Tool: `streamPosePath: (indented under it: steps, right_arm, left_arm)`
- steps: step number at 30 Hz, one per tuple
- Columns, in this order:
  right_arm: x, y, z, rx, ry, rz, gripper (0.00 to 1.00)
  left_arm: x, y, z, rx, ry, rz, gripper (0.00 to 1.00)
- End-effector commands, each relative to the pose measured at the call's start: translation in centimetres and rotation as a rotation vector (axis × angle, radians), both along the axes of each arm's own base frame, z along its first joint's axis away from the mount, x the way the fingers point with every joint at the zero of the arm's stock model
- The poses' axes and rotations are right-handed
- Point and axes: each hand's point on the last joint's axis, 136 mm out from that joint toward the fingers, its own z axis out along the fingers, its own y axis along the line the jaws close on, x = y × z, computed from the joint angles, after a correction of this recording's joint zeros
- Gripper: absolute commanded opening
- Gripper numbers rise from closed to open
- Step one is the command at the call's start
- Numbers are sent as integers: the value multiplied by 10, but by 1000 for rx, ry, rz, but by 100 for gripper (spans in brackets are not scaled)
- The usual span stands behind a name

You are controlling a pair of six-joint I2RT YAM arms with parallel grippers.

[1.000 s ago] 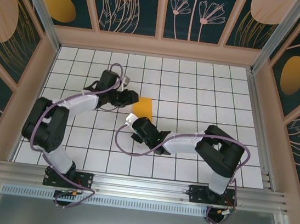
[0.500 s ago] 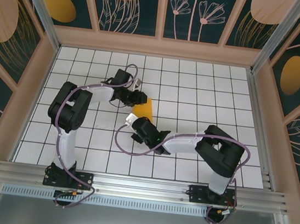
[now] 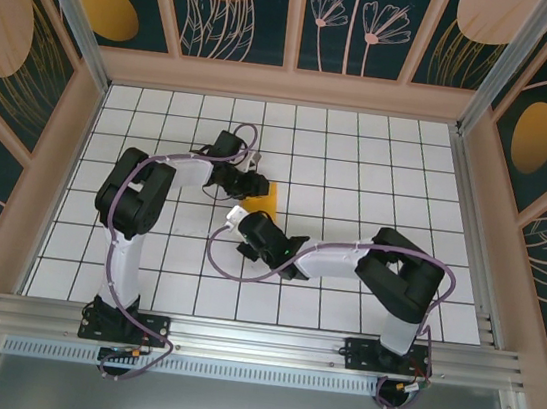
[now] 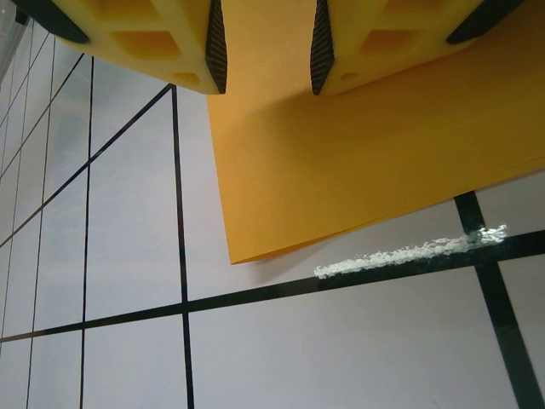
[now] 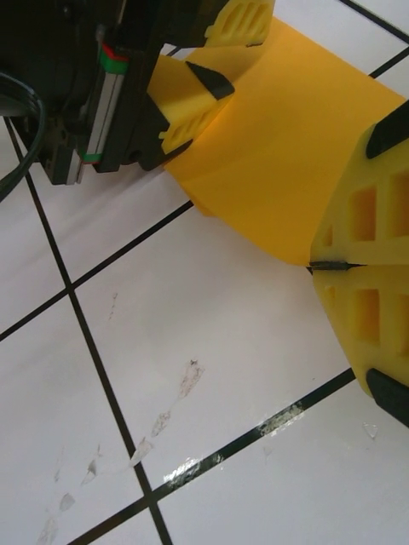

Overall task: Fold a paper plane with a square sheet of paper (fold left side to right side)
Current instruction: Third fold the triangle at the center of the table.

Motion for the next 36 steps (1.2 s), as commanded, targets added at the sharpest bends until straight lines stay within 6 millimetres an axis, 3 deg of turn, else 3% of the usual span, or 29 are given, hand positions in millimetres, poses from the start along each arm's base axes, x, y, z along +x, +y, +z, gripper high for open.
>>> streamPosePath:
  steps: [1, 8, 16, 36]
  right_arm:
    - [4, 5, 5, 49, 97, 18, 0]
    - [8, 1, 7, 146, 368, 65, 0]
    - [17, -10, 2, 252, 533, 31, 0]
    - [37, -34, -9, 355, 662, -79, 0]
  left_arm:
    - [-12, 4, -27, 67, 45, -26, 35]
    - [-13, 4, -29, 73, 46, -36, 34]
    - [-14, 2, -27, 71, 42, -41, 34]
    - [-15, 4, -34, 91, 47, -41, 33]
